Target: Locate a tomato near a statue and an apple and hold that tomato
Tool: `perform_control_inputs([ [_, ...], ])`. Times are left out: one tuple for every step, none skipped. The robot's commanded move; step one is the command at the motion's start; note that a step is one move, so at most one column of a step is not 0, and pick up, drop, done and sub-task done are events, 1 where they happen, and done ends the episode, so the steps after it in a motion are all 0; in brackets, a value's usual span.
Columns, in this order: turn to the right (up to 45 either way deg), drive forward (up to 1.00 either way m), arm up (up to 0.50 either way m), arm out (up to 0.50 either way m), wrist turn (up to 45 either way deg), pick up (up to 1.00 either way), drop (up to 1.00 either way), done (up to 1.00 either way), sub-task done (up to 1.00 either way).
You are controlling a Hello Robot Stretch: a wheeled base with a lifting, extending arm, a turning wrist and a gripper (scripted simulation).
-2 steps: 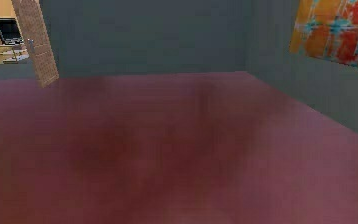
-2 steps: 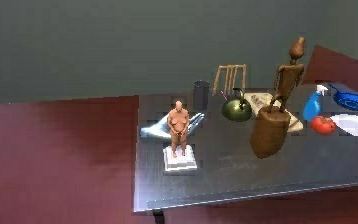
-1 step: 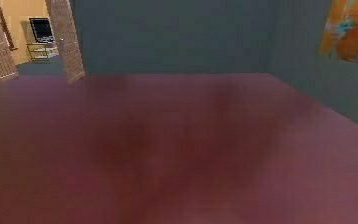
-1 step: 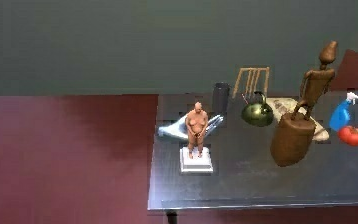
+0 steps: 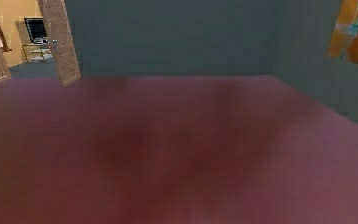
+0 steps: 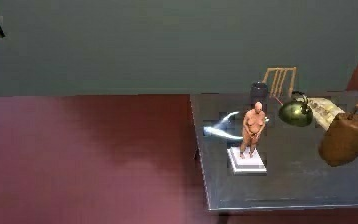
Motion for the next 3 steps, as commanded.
perform_control_inputs([
  [39.0,0.00,0.00,0.00,0.0,0.00,0.00,0.00,0.00],
  [0.0,0.50,0.00,0.00,0.0,0.00,0.00,0.00,0.00],
  [45.0,0.00,0.00,0.00,0.0,0.00,0.00,0.00,0.00],
])
